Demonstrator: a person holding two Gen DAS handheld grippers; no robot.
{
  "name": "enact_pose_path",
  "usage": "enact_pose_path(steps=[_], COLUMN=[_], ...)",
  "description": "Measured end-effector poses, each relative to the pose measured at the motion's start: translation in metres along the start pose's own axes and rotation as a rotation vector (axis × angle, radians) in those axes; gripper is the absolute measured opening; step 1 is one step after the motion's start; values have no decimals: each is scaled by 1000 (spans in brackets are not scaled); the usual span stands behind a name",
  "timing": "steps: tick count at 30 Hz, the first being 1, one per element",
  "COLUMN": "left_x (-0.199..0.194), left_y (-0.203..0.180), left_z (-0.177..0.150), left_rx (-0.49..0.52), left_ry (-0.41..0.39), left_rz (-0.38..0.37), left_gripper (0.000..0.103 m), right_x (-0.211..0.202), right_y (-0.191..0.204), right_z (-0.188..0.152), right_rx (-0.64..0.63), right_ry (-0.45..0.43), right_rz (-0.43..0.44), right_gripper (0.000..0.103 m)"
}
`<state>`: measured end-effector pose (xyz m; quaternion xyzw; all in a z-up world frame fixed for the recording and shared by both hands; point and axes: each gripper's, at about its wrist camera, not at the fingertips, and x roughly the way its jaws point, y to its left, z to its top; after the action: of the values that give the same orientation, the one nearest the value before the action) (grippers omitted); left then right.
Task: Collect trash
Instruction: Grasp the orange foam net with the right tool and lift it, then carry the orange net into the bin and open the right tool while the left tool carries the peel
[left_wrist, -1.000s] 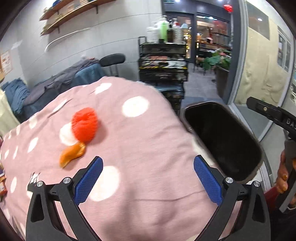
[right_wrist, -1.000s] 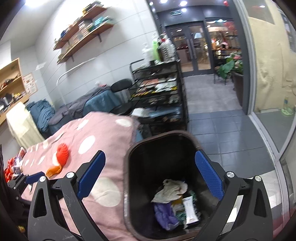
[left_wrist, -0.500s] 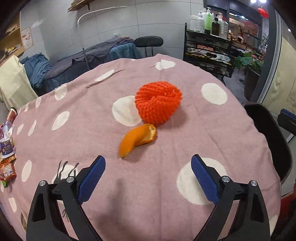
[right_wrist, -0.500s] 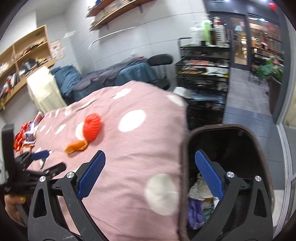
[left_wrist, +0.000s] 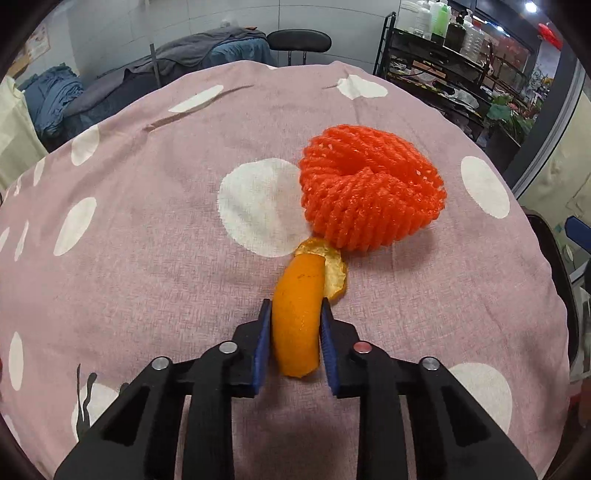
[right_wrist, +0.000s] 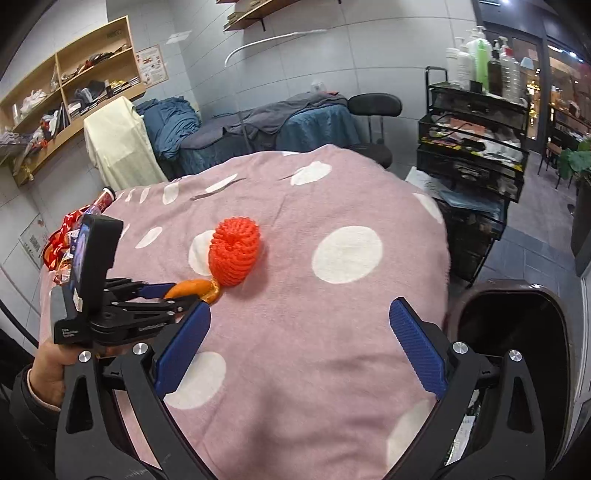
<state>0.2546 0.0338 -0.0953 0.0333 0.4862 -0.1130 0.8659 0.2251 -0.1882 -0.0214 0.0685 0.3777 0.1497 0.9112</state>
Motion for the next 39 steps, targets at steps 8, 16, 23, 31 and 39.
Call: enact_pose_path(steps=[8, 16, 23, 31, 39], left_x=[-33, -56, -72, -95, -112], left_y=[14, 14, 8, -13, -50], left_z=[-13, -25, -35, -46, -56], left_rx=[-90, -130, -162, -151, -106], left_ry=[-99, -156, -204, -252, -283], left_rz=[-8, 16, -11, -56, -122], left_gripper=[19, 19, 19, 19, 19], right_x=[71, 126, 83, 7, -56], right_y=[36, 46, 48, 37, 0], right_z=[36, 43, 37, 16, -10], right_rx=[-68, -10, -37, -32, 45], right_ry=[143, 285, 187, 33, -64], right_rz=[58, 140, 134, 86, 31], right_gripper=[95, 43, 20, 20, 20])
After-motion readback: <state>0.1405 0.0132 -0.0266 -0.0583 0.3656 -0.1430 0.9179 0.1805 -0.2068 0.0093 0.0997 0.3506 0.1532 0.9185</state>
